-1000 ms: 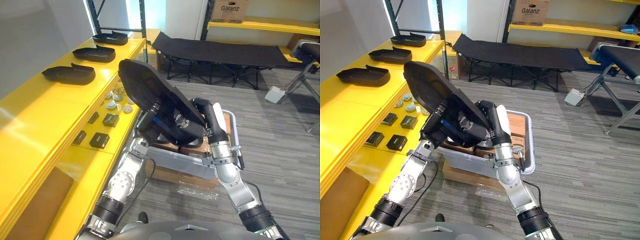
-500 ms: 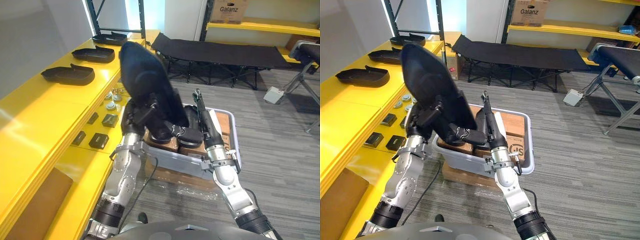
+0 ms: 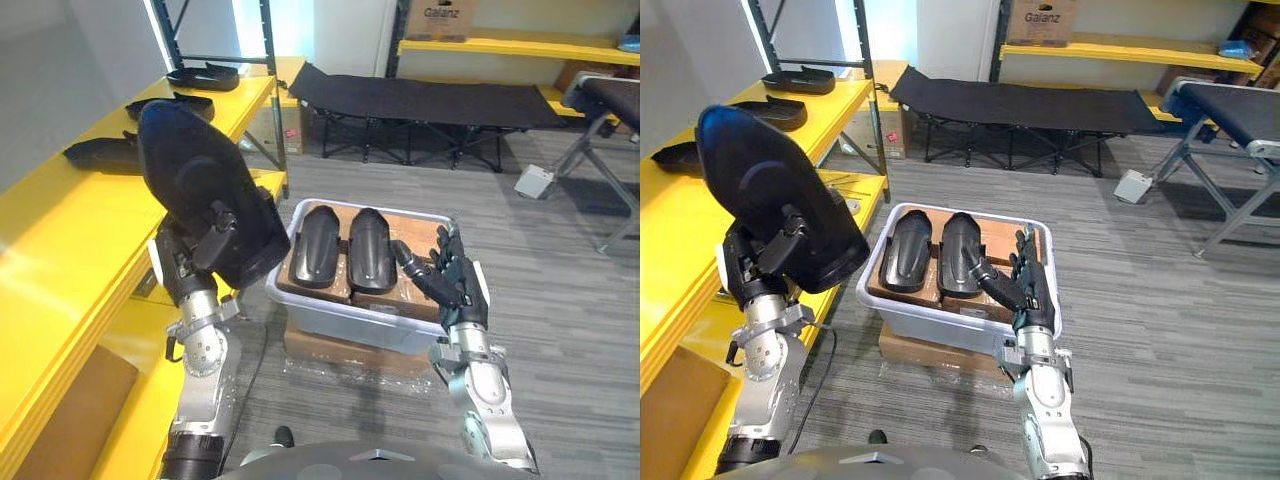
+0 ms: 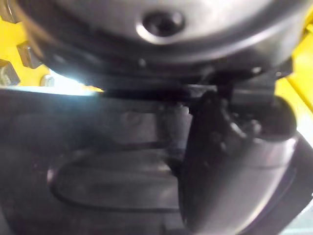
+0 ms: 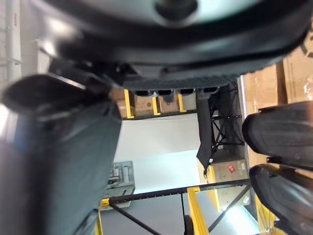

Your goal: Walk over and take three plastic housings, then place them on the shelf

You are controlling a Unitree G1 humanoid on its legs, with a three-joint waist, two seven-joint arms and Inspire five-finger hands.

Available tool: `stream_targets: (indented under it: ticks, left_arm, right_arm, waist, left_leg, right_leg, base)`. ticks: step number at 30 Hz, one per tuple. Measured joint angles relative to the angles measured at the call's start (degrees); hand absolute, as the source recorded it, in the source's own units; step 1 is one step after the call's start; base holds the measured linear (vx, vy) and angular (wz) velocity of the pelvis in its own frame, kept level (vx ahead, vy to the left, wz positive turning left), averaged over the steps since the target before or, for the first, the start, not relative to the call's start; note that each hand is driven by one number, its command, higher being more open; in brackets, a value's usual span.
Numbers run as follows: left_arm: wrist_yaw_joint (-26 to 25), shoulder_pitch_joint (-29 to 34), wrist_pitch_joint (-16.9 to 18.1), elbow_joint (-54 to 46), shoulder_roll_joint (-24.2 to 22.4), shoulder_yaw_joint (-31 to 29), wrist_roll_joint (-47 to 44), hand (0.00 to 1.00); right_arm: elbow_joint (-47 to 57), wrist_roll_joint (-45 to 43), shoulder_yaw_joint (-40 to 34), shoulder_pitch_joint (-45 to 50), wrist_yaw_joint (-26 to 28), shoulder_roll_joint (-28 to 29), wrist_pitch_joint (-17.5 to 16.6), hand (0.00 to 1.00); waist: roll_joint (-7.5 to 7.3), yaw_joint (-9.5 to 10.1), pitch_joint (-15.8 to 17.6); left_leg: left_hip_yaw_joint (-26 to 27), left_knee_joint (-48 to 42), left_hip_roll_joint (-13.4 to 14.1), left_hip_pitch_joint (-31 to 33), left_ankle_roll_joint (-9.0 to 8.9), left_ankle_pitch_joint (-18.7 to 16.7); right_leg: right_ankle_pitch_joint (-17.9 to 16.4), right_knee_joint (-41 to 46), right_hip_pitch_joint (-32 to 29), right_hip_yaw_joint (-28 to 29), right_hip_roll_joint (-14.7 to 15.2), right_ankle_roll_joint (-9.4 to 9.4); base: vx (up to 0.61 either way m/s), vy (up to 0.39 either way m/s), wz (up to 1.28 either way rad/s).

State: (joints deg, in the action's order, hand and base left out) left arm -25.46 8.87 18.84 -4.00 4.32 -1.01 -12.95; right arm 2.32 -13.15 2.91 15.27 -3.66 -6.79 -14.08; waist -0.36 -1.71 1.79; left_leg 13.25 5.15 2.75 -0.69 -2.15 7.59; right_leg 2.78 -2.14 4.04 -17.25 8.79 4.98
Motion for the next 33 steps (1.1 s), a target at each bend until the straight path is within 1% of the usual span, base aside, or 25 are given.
stream_targets:
  ticks: [2, 4, 7, 8, 10, 12, 13, 14, 15, 16, 17, 19, 21, 23, 25, 26, 27, 28, 29, 30, 31, 33]
  left_arm:
    - [1.03, 1.97, 0.0, -0.02, -0.01, -1.85, -0.02, 0.0]
    - [2.17, 3.36, 0.0, -0.02, 0.0, -3.65, -0.12, 0.0]
    - [3.33, 5.98, -0.01, -1.65, -0.32, -6.3, -0.16, 0.0]
    - [3.61, 6.6, -0.02, -2.51, -0.64, -6.84, -0.15, 0.0]
    - [3.85, 9.04, -0.09, -6.11, -2.26, -8.65, -0.14, 0.0]
    - [3.88, 11.72, -0.15, -8.46, -3.55, -11.31, -0.14, 0.0]
    - [3.81, 12.59, -0.15, -9.05, -3.94, -12.4, -0.14, 0.0]
    - [3.79, 14.33, -0.15, -9.95, -4.67, -14.37, -0.15, 0.0]
    - [3.82, 15.01, -0.14, -10.2, -4.93, -15.28, -0.15, 0.0]
    - [4.03, 16.76, -0.14, -10.34, -5.46, -17.14, -0.2, 0.0]
    - [4.15, 17.47, -0.14, -10.34, -5.81, -17.85, -0.26, 0.0]
    - [5.1, 20.15, -0.13, -10.49, -7.03, -20.27, -0.94, 0.0]
    - [6.81, 22.14, -0.12, -10.49, -7.68, -21.49, -2.49, 0.0]
    - [8.27, 23.8, -0.09, -10.5, -8.76, -22.24, -2.65, 0.0]
    - [9.84, 25.29, -0.09, -10.66, -9.25, -22.34, -2.66, 0.0]
    - [11.51, 25.66, -0.1, -10.97, -9.25, -22.34, -2.73, 0.0]
    - [13.7, 25.05, -0.1, -11.43, -9.11, -22.33, -2.9, 0.0]
    - [15.08, 24.37, -0.09, -11.47, -8.88, -22.0, -2.95, 0.0]
    - [18.66, 22.06, -0.09, -11.44, -8.55, -20.41, -3.19, 0.0]
    - [19.78, 21.41, -0.1, -11.44, -8.48, -19.56, -3.21, 0.0]
    - [21.13, 20.91, -0.09, -11.52, -8.41, -17.89, -3.21, 0.0]
    - [21.67, 20.93, -0.11, -11.54, -8.31, -16.37, -3.18, 0.0]
  right_arm:
    - [-1.06, -1.13, -0.89, 0.27, 2.13, -0.06, 0.0, 1.0]
    - [-2.26, -3.94, -1.21, 0.24, 3.77, -0.28, 0.28, 1.0]
    - [-4.98, -9.19, -1.23, 0.01, 5.12, -0.16, 0.91, 1.0]
    - [-5.61, -9.97, -1.21, -0.18, 5.34, -0.15, 0.95, 1.0]
    - [-8.32, -10.9, -0.91, -1.22, 6.27, 0.0, 0.95, 1.0]
    - [-11.13, -10.81, 0.82, -3.65, 7.17, 0.12, 0.97, 1.0]
    - [-11.81, -10.75, 1.83, -4.58, 7.22, 0.07, 0.98, 1.0]
    - [-12.71, -10.09, 3.89, -6.24, 7.47, 0.06, 0.98, 1.0]
    - [-13.05, -9.85, 4.94, -7.04, 7.64, 0.03, 0.98, 1.0]
    - [-14.17, -9.28, 7.77, -9.25, 8.36, -0.1, 0.98, 1.0]
    - [-14.82, -8.5, 8.93, -10.15, 8.6, -0.1, 0.98, 1.0]
    - [-16.21, -4.55, 13.0, -12.84, 9.62, -0.19, 0.98, 1.0]
    - [-16.27, -3.89, 15.56, -14.21, 9.72, -0.07, 1.04, 1.0]
    - [-16.28, -3.82, 16.4, -14.87, 9.52, 0.15, 1.05, 1.0]
    - [-16.28, -3.26, 16.16, -15.03, 9.21, 0.04, 1.1, 1.0]
    - [-16.42, -2.79, 15.53, -14.8, 9.18, -0.04, 1.28, 1.0]
    - [-16.41, -2.1, 14.65, -14.47, 8.46, -0.24, 1.32, 1.0]
    - [-16.38, -1.28, 13.81, -14.15, 7.99, -0.33, 1.32, 1.0]
    - [-16.29, -0.17, 11.19, -13.28, 6.61, -1.09, 1.47, 1.0]
    - [-16.29, -0.05, 10.4, -12.9, 6.05, -1.74, 1.56, 1.0]
    - [-16.29, -0.05, 9.49, -12.33, 5.18, -2.82, 1.72, 1.0]
    - [-16.27, -0.18, 8.73, -11.68, 5.05, -3.69, 1.71, 1.0]
  waist:
    - [0.06, -0.04, 0.02]
    - [0.23, 0.32, 0.04]
    - [0.59, 2.03, -0.01]
    - [0.65, 2.32, -0.04]
    - [0.9, 4.28, -0.07]
    - [1.15, 6.39, -0.07]
    - [1.18, 7.06, -0.08]
    - [1.27, 8.53, -0.24]
    - [1.33, 9.25, -0.3]
    - [1.42, 10.72, -0.34]
    - [1.4, 11.4, -0.35]
    - [1.11, 13.89, -0.4]
    - [0.95, 15.18, -0.36]
    - [0.84, 16.13, -0.34]
    - [0.7, 16.16, -0.11]
    - [0.52, 15.89, 0.32]
    - [0.31, 15.0, 0.89]
    - [-0.39, 13.95, 0.8]
    - [0.06, 12.19, 1.8]
    - [0.24, 12.21, 2.0]
    - [1.0, 12.54, 2.57]
    - [2.24, 12.13, 3.32]
  left_leg:
    - [-0.06, 0.0, 0.02, 0.03, -0.04, -0.12]
    - [-0.65, 0.0, -0.06, 0.31, -0.05, -0.13]
    - [-3.56, 0.0, -0.4, 1.64, -0.16, 0.12]
    - [-4.51, -0.01, -0.51, 2.12, -0.21, 0.31]
    - [-8.39, -0.01, -1.06, 3.28, -0.17, 0.99]
    - [-11.24, -0.01, -1.5, 3.47, -0.19, 1.29]
    - [-11.91, -0.02, -1.6, 3.47, -0.24, 1.34]
    - [-13.24, -0.02, -1.77, 3.78, -0.32, 1.49]
    - [-13.98, -0.02, -1.89, 4.05, -0.34, 1.59]
    - [-15.96, -0.02, -2.2, 4.47, -0.47, 1.86]
    - [-16.61, -0.02, -2.32, 4.49, -0.47, 1.94]
    - [-19.07, -0.02, -2.94, 4.61, -0.53, 2.16]
    - [-20.68, -0.03, -3.36, 4.77, -0.57, 2.36]
    - [-21.9, -0.03, -3.68, 5.08, -0.47, 2.56]
    - [-23.06, -0.03, -3.88, 5.5, -0.23, 2.81]
    - [-22.82, -0.02, -4.15, 5.99, -0.04, 2.64]
    - [-18.56, -0.19, -3.71, 6.93, 1.2, 1.22]
    - [-15.93, -1.12, -3.35, 7.75, 2.11, 0.58]
    - [-8.58, -3.5, -1.36, 9.82, 2.55, 0.49]
    - [-6.13, -4.09, -0.62, 10.32, 2.57, 0.53]
    - [-4.06, -4.02, -0.07, 10.3, 2.68, 1.67]
    - [-3.68, -3.65, -0.26, 10.0, 2.71, 2.44]
  right_leg:
    - [-0.01, -0.06, -0.02, 0.03, 0.0, 0.0]
    - [-0.07, -0.11, 0.06, -0.6, 0.02, -0.03]
    - [-0.43, -0.2, 0.35, -3.35, 0.1, -0.15]
    - [-0.61, -0.2, 0.4, -4.26, 0.12, -0.09]
    - [-1.34, -0.07, 1.38, -8.01, 0.21, 0.08]
    - [-1.76, 0.13, 2.67, -10.79, 0.22, 0.32]
    - [-1.95, 0.13, 3.04, -11.35, 0.18, 0.36]
    - [-2.38, 0.24, 3.42, -12.66, 0.13, 0.37]
    - [-2.63, 0.33, 3.56, -13.51, 0.1, 0.39]
    - [-3.15, 0.52, 4.11, -15.47, 0.08, 0.39]
    - [-3.28, 0.69, 4.35, -16.08, 0.09, 0.49]
    - [-4.41, 1.19, 5.21, -18.56, 0.18, 0.46]
    - [-4.87, 1.42, 5.85, -19.94, 0.21, 0.5]
    - [-5.33, 1.97, 6.1, -20.73, 0.27, 0.46]
    - [-5.84, 2.83, 6.37, -21.91, 0.32, 0.6]
    - [-6.22, 3.37, 6.65, -22.99, 0.2, 0.81]
    - [-5.99, 3.09, 7.44, -26.06, 0.14, 1.38]
    - [-5.83, 2.99, 7.87, -28.19, 0.21, 1.57]
    - [-5.84, 3.24, 9.14, -32.71, 0.08, 1.69]
    - [-6.06, 3.51, 9.3, -33.46, 0.09, 1.9]
    - [-7.3, 4.62, 9.42, -33.68, 0.4, 1.84]
    - [-8.75, 6.02, 8.86, -31.91, 0.96, 2.09]
  base:
    - [0.01, 0.001, -0.02]
    - [0.02, 0.002, 0.15]
    - [0.02, -0.001, 0.39]
    - [0.03, -0.016, 0.69]
    - [0.04, -0.023, 0.88]
    - [0.04, -0.022, 0.77]
    - [0.02, -0.032, 0.61]
    - [0.01, -0.022, 0.48]
    - [0.02, -0.044, 0.71]
    - [0.01, -0.029, 0.61]
    - [0.02, -0.036, 0.7]
    - [0.0, -0.02, 0.61]
    - [-0.01, -0.009, 0.5]
    - [-0.01, 0.009, 0.41]
    - [-0.03, 0.007, 0.37]
    - [-0.09, 0.008, 0.68]
    - [-0.1, 0.006, 0.96]
    - [-0.13, 0.037, 1.65]
    - [-0.1, 0.038, 1.41]
    - [-0.12, 0.066, 1.25]
    - [-0.07, 0.059, 0.46]
    - [-0.1, 0.098, 0.27]
